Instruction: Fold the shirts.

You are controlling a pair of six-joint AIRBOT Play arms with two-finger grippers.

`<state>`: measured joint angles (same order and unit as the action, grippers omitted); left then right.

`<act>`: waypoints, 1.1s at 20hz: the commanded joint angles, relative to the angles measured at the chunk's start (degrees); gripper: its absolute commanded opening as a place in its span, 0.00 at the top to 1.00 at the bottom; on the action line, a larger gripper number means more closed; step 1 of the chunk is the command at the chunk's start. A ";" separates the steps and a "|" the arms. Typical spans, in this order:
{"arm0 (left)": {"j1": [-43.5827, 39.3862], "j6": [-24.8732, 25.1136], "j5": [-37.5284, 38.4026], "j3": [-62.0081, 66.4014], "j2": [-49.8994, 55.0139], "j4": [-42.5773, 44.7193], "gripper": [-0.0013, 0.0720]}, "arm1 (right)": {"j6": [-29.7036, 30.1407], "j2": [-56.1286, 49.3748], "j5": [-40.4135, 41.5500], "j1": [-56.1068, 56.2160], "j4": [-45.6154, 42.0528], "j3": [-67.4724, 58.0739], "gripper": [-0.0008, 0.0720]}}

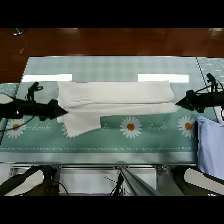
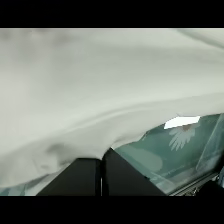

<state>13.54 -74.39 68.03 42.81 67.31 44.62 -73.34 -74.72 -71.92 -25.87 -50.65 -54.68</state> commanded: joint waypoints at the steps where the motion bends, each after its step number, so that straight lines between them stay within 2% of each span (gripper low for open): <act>1: -1.31 -2.95 -0.96 12.11 8.74 -0.11 0.95 | -0.57 -6.54 0.48 0.04 4.94 -7.87 0.95; 5: -4.83 -6.86 -0.92 27.85 22.05 -0.11 0.95 | 1.07 -14.62 1.44 0.81 11.52 -12.52 0.95; 7: -5.46 -9.66 0.33 35.28 28.11 -0.11 0.95 | 1.07 -17.94 2.95 2.36 11.54 -14.88 0.95; 10: -5.66 -10.73 5.11 43.60 35.32 -0.09 0.95 | 0.59 -22.62 5.14 4.28 11.45 -19.34 0.95; 12: -5.64 -10.97 5.07 45.18 37.53 -0.09 0.94 | -0.39 -25.18 6.43 4.31 11.58 -21.77 0.94; 13: -5.55 -11.04 4.98 45.22 38.05 -0.09 0.59 | -0.76 -26.01 6.88 4.26 11.74 -22.69 0.55; 14: -5.05 -11.10 5.92 45.68 38.21 0.37 0.04 | -0.31 -26.18 6.38 4.11 11.76 -23.52 0.11; 17: 0.39 -11.54 14.91 50.82 37.81 7.50 0.02 | 0.35 -26.12 1.66 0.70 7.65 -29.35 0.14; 19: 4.94 -13.38 20.06 51.89 35.45 14.91 0.02 | -2.16 -26.12 -0.02 -2.78 3.76 -31.58 0.14; 21: 8.11 -14.58 19.28 49.86 30.82 22.82 0.02 | -4.31 -26.73 -1.64 -5.53 0.55 -31.56 0.14; 22: 8.90 -15.06 16.06 47.60 28.00 23.56 0.02 | -4.42 -27.52 -2.78 -5.99 -0.22 -31.56 0.14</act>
<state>18.68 -87.61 84.23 92.05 100.03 59.51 -75.61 -101.14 -71.37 -28.99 -46.37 -84.79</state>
